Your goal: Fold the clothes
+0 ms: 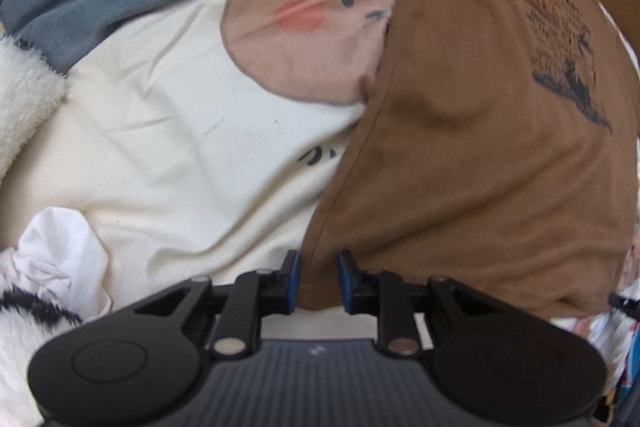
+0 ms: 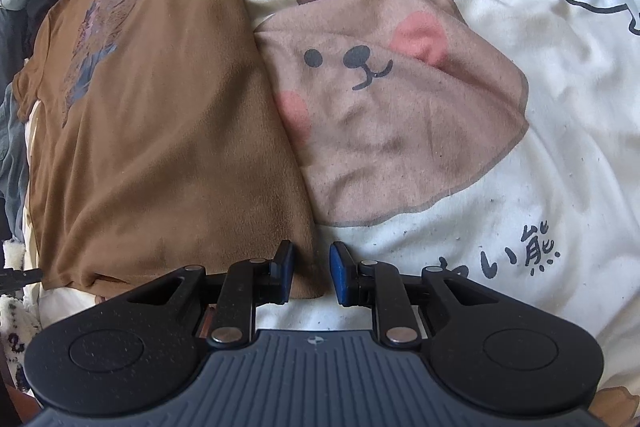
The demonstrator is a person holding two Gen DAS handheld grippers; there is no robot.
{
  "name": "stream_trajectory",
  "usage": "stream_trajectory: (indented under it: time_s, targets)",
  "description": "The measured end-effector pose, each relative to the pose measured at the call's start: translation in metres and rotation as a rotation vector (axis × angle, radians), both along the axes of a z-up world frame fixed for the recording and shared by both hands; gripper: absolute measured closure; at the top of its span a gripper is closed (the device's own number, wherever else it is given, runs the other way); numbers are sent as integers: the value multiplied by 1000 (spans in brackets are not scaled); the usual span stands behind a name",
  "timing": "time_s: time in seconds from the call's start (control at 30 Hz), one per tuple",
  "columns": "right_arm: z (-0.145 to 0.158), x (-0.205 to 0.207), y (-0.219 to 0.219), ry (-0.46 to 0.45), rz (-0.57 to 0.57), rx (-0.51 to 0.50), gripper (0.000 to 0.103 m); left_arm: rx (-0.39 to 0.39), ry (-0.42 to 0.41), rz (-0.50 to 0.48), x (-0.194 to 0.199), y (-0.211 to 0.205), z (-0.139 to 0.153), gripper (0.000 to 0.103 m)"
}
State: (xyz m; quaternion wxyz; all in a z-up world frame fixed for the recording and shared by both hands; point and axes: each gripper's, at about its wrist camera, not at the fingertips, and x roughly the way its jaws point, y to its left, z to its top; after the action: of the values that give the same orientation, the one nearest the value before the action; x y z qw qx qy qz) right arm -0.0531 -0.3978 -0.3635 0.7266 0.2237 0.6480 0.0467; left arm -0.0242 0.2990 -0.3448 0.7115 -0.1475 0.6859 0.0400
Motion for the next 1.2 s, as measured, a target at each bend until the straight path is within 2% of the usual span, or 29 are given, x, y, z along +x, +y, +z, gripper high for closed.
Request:
stream_trajectory:
  time_s: [0.07, 0.3, 0.33, 0.4, 0.57, 0.77, 0.87, 1.13, 1.2]
  targets:
    - [0, 0, 1, 1, 0, -3, 76, 18, 5, -6, -1, -1, -2, 81]
    - [-2, 5, 7, 7, 4, -6, 76, 10, 11, -14, -4, -3, -8, 78]
    - [-2, 5, 7, 7, 4, -7, 76, 6, 10, -12, -5, -3, -9, 81]
    - [0, 5, 6, 0, 5, -10, 76, -4, 8, -13, -6, -3, -9, 93]
    - [11, 1, -8, -31, -30, 20, 74, 21, 4, -53, -7, -5, 7, 95]
    - [12, -4, -21, -33, -62, 20, 74, 49, -26, -55, 1, 6, 26, 96]
    - [12, -4, -25, -49, -79, 42, 74, 82, -30, -87, 8, 2, 32, 96]
    - [10, -9, -26, -63, -66, 98, 74, 133, -38, -122, 15, 7, 50, 96]
    - [8, -9, -23, -62, -52, 113, 74, 139, -38, -124, 21, 5, 43, 96]
